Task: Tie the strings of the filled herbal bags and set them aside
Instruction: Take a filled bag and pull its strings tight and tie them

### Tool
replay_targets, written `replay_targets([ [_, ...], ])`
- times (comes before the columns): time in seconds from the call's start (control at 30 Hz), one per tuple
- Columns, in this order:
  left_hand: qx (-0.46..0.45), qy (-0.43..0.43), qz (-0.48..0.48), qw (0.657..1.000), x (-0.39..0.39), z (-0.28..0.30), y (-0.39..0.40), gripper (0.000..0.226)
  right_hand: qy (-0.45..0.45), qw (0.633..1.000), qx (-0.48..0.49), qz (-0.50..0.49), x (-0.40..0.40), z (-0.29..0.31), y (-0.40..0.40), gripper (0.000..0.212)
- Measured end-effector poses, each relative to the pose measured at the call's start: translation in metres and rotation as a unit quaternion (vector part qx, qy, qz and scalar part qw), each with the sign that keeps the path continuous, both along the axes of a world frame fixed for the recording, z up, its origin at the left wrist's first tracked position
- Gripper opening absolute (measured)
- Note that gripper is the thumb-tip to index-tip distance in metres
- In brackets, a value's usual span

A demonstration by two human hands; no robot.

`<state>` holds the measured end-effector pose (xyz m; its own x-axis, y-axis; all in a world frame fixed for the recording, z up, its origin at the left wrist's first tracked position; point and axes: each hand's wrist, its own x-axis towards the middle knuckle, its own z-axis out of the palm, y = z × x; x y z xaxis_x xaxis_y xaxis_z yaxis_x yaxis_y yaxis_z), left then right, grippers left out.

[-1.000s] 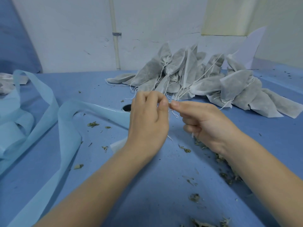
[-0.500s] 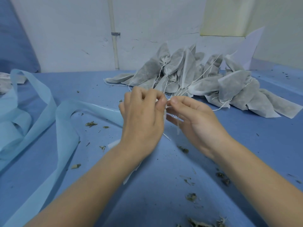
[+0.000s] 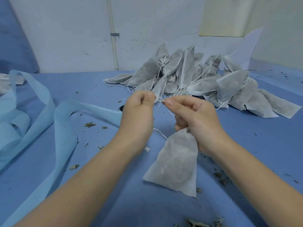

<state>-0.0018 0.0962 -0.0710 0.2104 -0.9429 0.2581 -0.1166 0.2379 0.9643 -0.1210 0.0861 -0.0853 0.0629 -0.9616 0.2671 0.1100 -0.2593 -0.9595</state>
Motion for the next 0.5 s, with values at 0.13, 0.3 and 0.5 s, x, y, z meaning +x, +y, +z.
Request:
replay_targets([
  [0.13,-0.012,0.031,0.017,0.999,-0.001,0.000,-0.002,0.029,0.017,1.000,-0.012,-0.007,-0.004,0.003,-0.002,0.005],
  [0.3,-0.030,-0.046,-0.018,0.998,0.000,-0.002,-0.004,0.029,-0.017,0.999,-0.007,-0.032,-0.005,0.002,-0.002,0.007],
  [0.5,0.196,0.004,-0.243,0.950,0.007,-0.005,-0.006,0.030,-0.217,0.961,0.069,-0.155,-0.011,0.006,-0.010,0.050],
])
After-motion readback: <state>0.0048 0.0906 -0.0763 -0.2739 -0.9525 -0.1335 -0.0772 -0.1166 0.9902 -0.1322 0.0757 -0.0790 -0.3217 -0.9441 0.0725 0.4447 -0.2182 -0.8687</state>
